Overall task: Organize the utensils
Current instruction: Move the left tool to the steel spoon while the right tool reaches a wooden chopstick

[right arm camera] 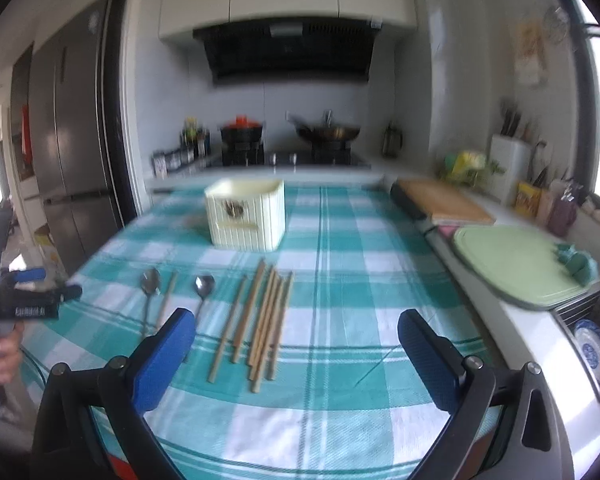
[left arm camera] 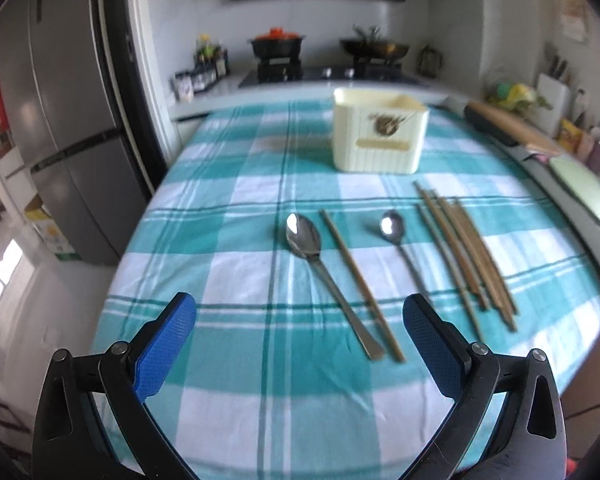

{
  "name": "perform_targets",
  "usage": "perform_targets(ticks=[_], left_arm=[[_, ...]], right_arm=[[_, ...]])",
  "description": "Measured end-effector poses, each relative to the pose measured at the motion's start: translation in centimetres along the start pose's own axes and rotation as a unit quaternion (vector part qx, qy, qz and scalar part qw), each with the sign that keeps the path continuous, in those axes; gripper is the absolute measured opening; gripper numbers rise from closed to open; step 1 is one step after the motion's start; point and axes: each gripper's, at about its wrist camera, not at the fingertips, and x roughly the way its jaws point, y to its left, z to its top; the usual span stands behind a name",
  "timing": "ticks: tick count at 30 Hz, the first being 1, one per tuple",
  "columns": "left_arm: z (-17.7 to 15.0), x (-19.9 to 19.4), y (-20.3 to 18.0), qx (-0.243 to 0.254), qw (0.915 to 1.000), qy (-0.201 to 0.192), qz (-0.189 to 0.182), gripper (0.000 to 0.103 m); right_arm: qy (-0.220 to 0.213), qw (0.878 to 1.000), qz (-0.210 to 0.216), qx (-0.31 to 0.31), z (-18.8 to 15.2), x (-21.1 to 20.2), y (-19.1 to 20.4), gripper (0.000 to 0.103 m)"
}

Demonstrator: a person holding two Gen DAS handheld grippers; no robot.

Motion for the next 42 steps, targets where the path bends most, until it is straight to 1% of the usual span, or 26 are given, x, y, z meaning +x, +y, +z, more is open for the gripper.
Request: perform_targets(ticks=[2, 3, 4, 5, 6, 8, 10, 11, 12, 14, 15, 17, 19, 21, 23, 27, 35, 37, 39, 42], left_arm=[[0.3, 3.0, -0.1, -0.007, 0.9997, 0.021, 0.006, 0.103], [0.3, 4.2, -0.2, -0.012, 0.9994, 0.032, 0.008, 0.103], [0.4, 5.5, -0.2, -0.018, 0.9988, 0.045, 0.009, 0.103], [0.3, 6.9, -0.2, -0.025, 0.9979, 0.06, 0.01, 0.103], [0.1, 8.4, -0.2, -0.032, 0.9965, 0.075, 0.015, 0.103], [-0.1, 10.2, -0.5, -0.036, 0.9946, 0.093, 0.029, 0.103], [-0.1, 11.2, -0.8, -0.037, 0.9937, 0.1, 0.036, 0.103], [-0.1, 11.6, -1.1, -0.036, 0.9934, 0.101, 0.04, 0.103], [0.0, 11.9, -1.4, -0.034, 0.9934, 0.101, 0.043, 0.103], [0.0, 12.2, -1.9, -0.027, 0.9931, 0.101, 0.052, 0.103], [0.0, 12.4, -2.1, -0.023, 0.9926, 0.103, 0.06, 0.103], [0.0, 13.1, -2.4, -0.018, 0.9912, 0.109, 0.073, 0.103], [-0.1, 13.8, -2.5, -0.015, 0.9897, 0.116, 0.083, 0.103], [-0.2, 14.2, -2.4, -0.012, 0.9888, 0.119, 0.089, 0.103], [-0.1, 14.4, -2.2, -0.014, 0.9892, 0.116, 0.089, 0.103], [-0.1, 14.5, -1.8, -0.007, 0.989, 0.119, 0.088, 0.103], [-0.8, 14.1, 1.4, 0.016, 0.9886, 0.134, 0.066, 0.103], [-0.8, 14.3, 2.1, 0.018, 0.9886, 0.141, 0.048, 0.103], [-0.7, 14.7, 2.6, 0.021, 0.9874, 0.155, 0.021, 0.103], [-0.6, 15.5, 3.4, 0.008, 0.9836, 0.18, -0.009, 0.103]], right_arm=[[0.039, 0.999, 0.013, -0.002, -0.2, 3.5, -0.6, 0.103], [0.052, 0.998, 0.02, -0.001, -0.3, 4.7, -0.7, 0.098], [0.072, 0.997, 0.029, 0.003, -0.4, 6.4, -0.8, 0.092], [0.094, 0.995, 0.036, 0.009, -0.5, 8.2, -1.0, 0.076], [0.11, 0.993, 0.044, 0.014, -0.6, 9.5, -1.1, 0.063], [0.15, 0.986, 0.058, 0.033, -0.8, 12.8, -1.3, 0.055], [0.162, 0.983, 0.072, 0.039, -0.7, 14.6, -1.1, 0.054], [0.167, 0.983, 0.073, 0.035, -0.7, 15.5, -0.8, 0.052], [0.171, 0.982, 0.072, 0.029, -0.7, 16.3, -0.5, 0.047], [0.181, 0.981, 0.069, 0.024, -0.9, 17.6, -0.1, 0.043], [0.187, 0.98, 0.067, 0.024, -1.0, 18.2, 0.0, 0.038], [0.2, 0.977, 0.068, 0.025, -1.2, 19.3, 0.1, 0.034], [0.209, 0.975, 0.071, 0.025, -1.5, 20.0, 0.2, 0.033], [0.219, 0.973, 0.076, 0.023, -1.7, 20.6, 0.4, 0.024], [0.229, 0.971, 0.074, 0.014, -2.1, 21.1, 0.8, 0.018], [0.231, 0.971, 0.062, -0.013, -2.0, 21.2, 1.6, 0.014], [0.242, 0.969, 0.041, -0.017, -2.1, 20.9, 0.3, 0.013], [0.246, 0.968, 0.04, -0.015, -2.1, 21.0, -0.1, 0.013], [0.251, 0.967, 0.038, -0.014, -1.9, 21.1, -0.4, 0.014], [0.263, 0.963, 0.037, -0.035, -1.7, 21.3, -0.2, 0.014]])
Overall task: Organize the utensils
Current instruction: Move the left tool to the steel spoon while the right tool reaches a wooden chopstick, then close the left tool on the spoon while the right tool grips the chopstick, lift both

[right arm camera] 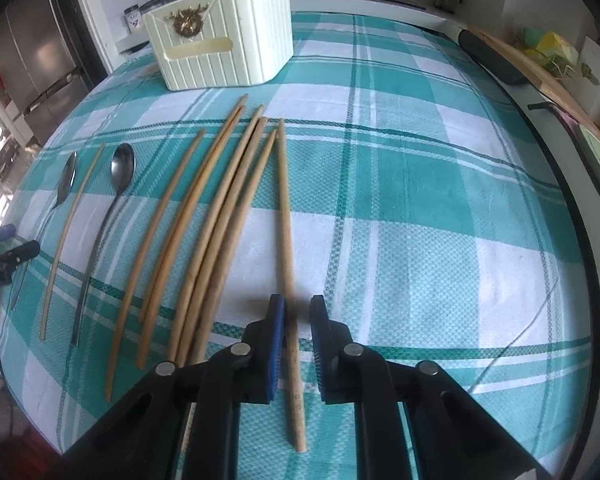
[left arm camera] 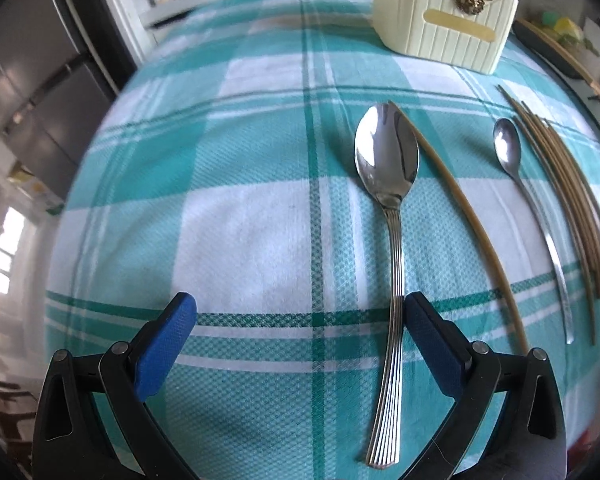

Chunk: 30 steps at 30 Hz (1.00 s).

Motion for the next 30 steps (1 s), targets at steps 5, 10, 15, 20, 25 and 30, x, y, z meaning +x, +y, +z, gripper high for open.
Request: perform_targets(ticks=[5, 10, 15, 20, 25, 30], left_arm=[[0.0, 0.4, 0.3, 0.011, 0.9996, -0.005, -0.026, 0.103], [0.8, 0.7, 0.4, 0.041, 0.9982, 0.015, -0.041, 0.103], [2.4, 1.2, -1.2, 0.07, 0.9964, 0.016, -0.045, 0.102], [4.3, 1.7, -3.5, 0.094, 0.9946, 0.002, -0.044, 0.096], [6.0, 2.3, -4.1, 0.084, 0.9947, 0.002, -0.06, 0.087], [7.0, 2.2, -3.3, 0.083, 0.9942, -0.022, -0.065, 0.042]], right_arm=[[0.016, 0.999, -0.005, -0.029, 0.1, 0.1, 0.2, 0.026], [0.04, 0.998, 0.017, -0.042, 0.7, 0.3, -0.3, 0.026], [0.072, 0.995, 0.028, -0.058, 2.2, 1.1, -0.5, 0.026], [0.07, 0.994, 0.027, -0.075, 5.1, 2.5, -0.2, 0.026], [0.07, 0.995, 0.036, -0.068, 9.2, 4.5, -0.3, 0.026], [0.066, 0.995, 0.031, -0.068, 11.8, 6.0, 0.4, 0.007]])
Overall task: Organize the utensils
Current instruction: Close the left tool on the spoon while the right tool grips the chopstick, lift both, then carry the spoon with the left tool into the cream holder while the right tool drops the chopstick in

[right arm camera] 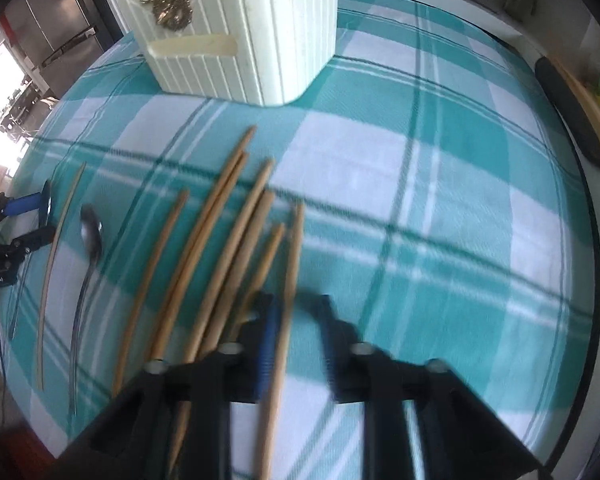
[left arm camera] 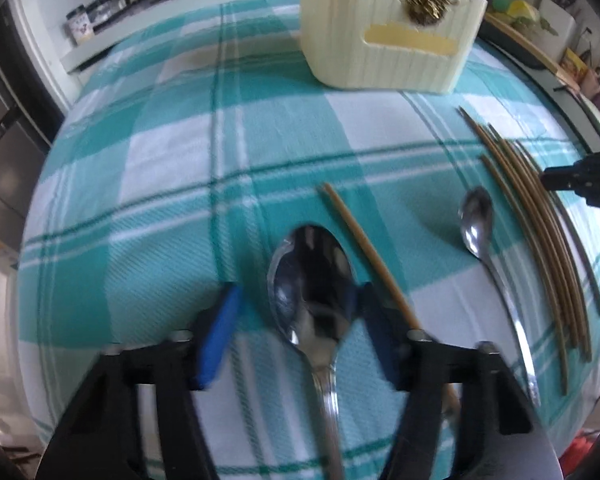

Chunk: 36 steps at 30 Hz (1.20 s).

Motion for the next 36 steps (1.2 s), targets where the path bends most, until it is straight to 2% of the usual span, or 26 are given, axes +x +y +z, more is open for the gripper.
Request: perform_targets(ticks=[4, 10, 17, 23, 29, 36], left_arm=[[0.0, -0.6, 1.7, -0.028, 0.9991, -0.014, -0.028, 0.042], [-1.0, -4.3, 2.4, -0.046, 0.9954, -0.07, -0.047, 0.042], [-2.2, -10.6, 1.9, -0.055, 0.9842, -0.156, -0.064, 0.042], [-3.4, -14.5, 1.1, -0.046, 0.9765, -0.201, -0.064, 0.042], [-3.7, -17.2, 0.8, -0.04, 0.9706, -0.227, -0.068, 0.042], [-1.7, -18.7, 1.0, -0.038, 0.9673, -0.236, -0.085, 0.042]], right_arm=[[-0.035, 0.999, 0.017, 0.031, -0.4, -1.2, -0.5, 0.007], [-0.115, 0.992, 0.024, 0.051, -3.6, -7.2, -1.3, 0.007], [-0.206, 0.977, 0.018, 0.06, -7.3, -14.7, -1.1, 0.007], [-0.262, 0.963, 0.003, 0.057, -9.6, -18.4, 0.2, 0.007], [-0.306, 0.951, -0.007, 0.049, -10.1, -20.8, 1.2, 0.007], [-0.329, 0.944, -0.014, 0.03, -7.9, -22.8, 1.8, 0.007]])
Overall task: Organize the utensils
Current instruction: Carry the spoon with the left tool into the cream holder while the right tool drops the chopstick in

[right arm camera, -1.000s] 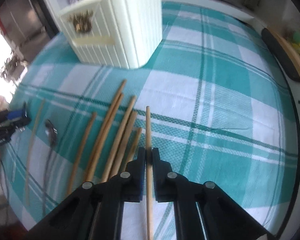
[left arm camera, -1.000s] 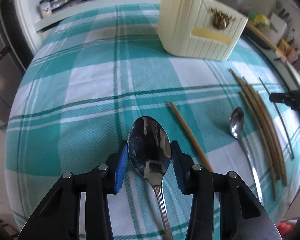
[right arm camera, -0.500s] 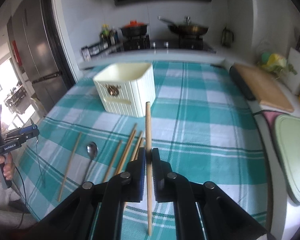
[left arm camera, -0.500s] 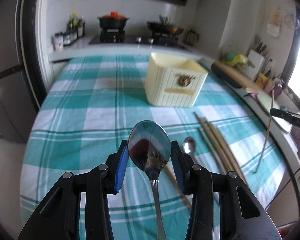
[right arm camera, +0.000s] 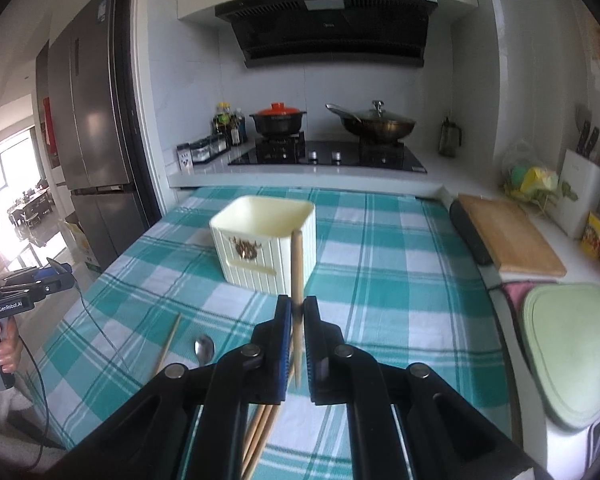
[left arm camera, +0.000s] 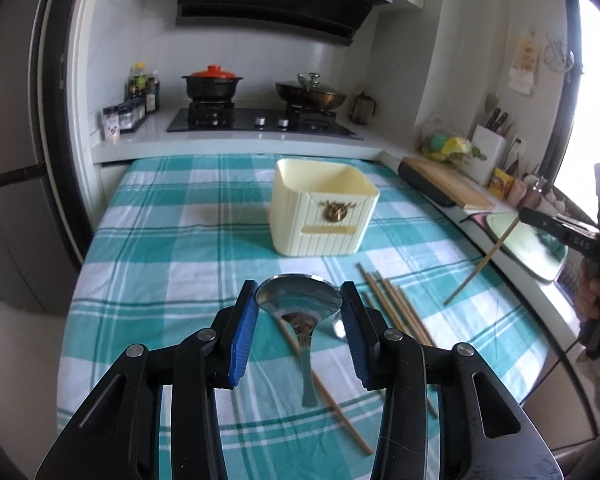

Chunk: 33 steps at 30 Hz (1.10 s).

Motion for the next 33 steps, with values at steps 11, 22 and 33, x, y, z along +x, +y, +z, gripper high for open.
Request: perform_targets(ticks=[11, 22, 33], left_arm=[[12.0, -0.5, -0.9, 0.024, 0.998, -0.05, -0.031, 0.042], [21.0, 7.5, -1.2, -0.018, 0.9947, -0.101, -0.005, 0.042], [19.0, 20.0, 0.2, -0.036, 0.9987, 0.023, 0.028, 0.042]], right_arm=[[-0.033, 0.999, 0.015, -0.028, 8.2, 1.4, 0.5, 0.007], [-0.126, 0.991, 0.042, -0.015, 15.4, 7.7, 1.0, 0.007], [0.049, 0.998, 0.045, 0.0, 12.8, 21.4, 0.8, 0.007]])
